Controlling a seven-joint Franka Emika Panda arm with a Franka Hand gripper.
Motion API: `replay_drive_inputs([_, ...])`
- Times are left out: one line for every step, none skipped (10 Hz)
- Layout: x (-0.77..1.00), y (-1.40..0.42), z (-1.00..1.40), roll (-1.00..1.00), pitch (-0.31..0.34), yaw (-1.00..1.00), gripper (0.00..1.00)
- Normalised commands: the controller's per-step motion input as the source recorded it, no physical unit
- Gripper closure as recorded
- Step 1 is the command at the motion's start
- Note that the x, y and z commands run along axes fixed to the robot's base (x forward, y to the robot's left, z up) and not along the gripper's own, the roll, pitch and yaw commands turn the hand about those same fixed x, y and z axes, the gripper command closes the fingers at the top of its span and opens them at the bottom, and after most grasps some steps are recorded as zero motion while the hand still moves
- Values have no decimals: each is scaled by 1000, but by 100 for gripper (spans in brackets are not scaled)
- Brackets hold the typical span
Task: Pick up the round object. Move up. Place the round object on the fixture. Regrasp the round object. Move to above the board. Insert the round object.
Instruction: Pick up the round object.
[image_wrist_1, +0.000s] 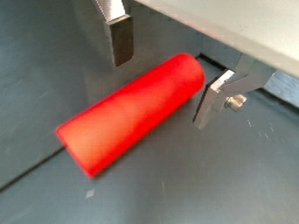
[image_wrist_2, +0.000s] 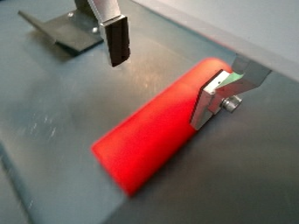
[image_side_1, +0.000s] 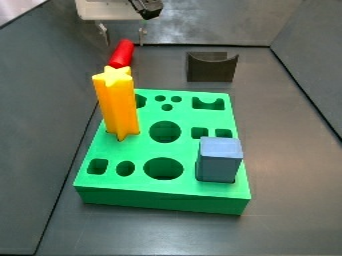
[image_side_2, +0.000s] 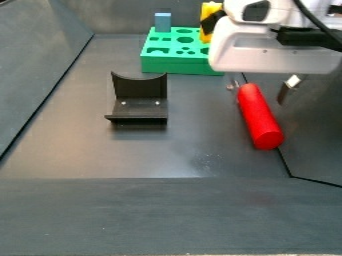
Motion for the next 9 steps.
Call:
replay_drive_inputs([423, -343, -1000, -1, -57, 0, 0])
replay_drive_inputs([169, -246, -1000, 0, -36, 0, 0])
replay_drive_inputs([-6, -63, -1000, 14, 0, 0, 0])
replay_drive_inputs([-146, 0, -1000, 3, -3, 0, 0])
replay_drive_inputs([-234, 60, -1000, 0, -3, 0, 0])
replay_drive_inputs([-157, 0, -1000, 0, 0, 0, 0])
replay_drive_inputs([0, 29, -1000, -26, -7, 0, 0])
replay_drive_inputs([109, 237, -743, -64, 0, 0, 0])
replay_drive_inputs([163, 383, -634, -114, 0, 0, 0])
